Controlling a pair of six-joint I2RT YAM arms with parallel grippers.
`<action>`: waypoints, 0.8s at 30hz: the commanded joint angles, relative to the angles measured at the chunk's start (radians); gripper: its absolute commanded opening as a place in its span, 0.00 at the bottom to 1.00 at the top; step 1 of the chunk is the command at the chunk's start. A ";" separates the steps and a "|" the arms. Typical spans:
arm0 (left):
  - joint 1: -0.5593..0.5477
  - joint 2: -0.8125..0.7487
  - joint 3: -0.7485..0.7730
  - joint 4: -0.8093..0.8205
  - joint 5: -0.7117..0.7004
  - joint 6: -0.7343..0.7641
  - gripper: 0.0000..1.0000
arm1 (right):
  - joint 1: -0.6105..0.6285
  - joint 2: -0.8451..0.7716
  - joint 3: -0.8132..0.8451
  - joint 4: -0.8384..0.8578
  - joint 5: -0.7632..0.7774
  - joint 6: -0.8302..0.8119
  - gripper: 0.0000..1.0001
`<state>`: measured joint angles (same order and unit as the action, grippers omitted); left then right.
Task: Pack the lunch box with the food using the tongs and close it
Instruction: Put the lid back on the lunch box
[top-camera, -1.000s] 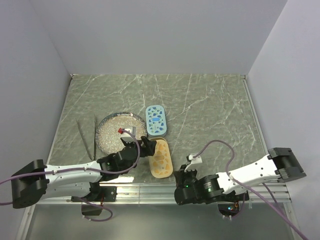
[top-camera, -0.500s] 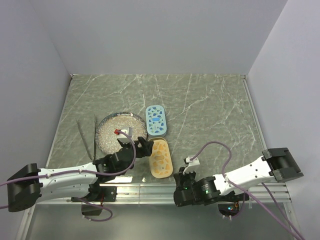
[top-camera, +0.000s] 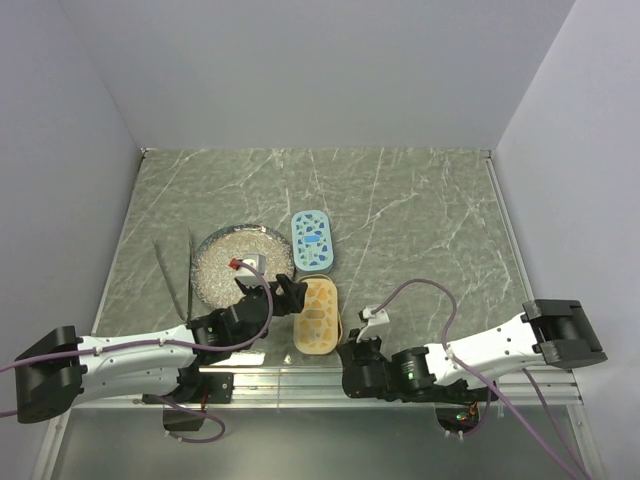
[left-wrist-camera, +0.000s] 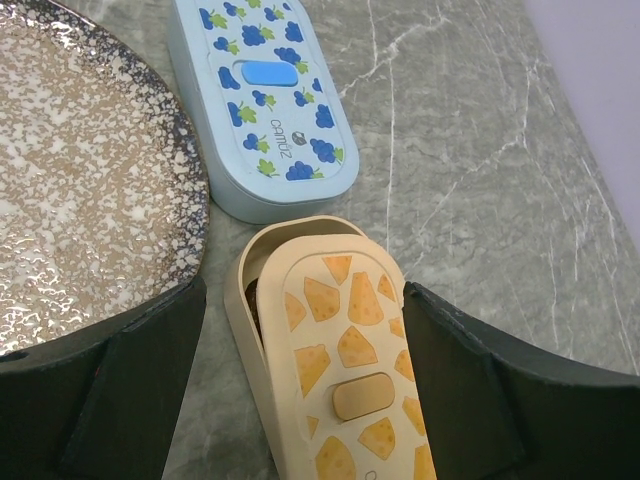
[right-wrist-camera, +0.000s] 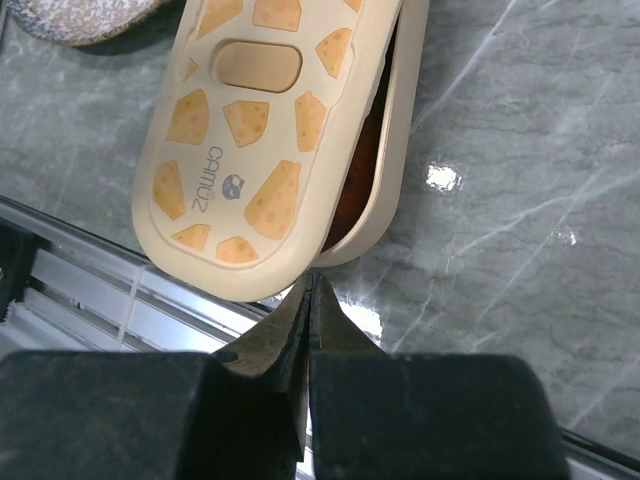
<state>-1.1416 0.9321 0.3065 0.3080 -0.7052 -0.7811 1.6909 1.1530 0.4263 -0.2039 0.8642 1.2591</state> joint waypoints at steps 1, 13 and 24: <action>-0.004 0.007 0.000 0.019 -0.004 -0.007 0.86 | -0.023 0.014 -0.014 0.089 -0.010 -0.055 0.00; -0.004 -0.018 0.000 -0.013 -0.020 -0.007 0.85 | -0.042 -0.030 -0.017 0.021 0.013 -0.038 0.00; -0.007 0.002 -0.006 -0.040 -0.004 -0.038 0.83 | 0.032 0.054 0.120 -0.219 0.044 0.031 0.00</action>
<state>-1.1416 0.9215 0.3065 0.2676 -0.7052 -0.7864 1.7050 1.2152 0.4866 -0.2756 0.8303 1.2278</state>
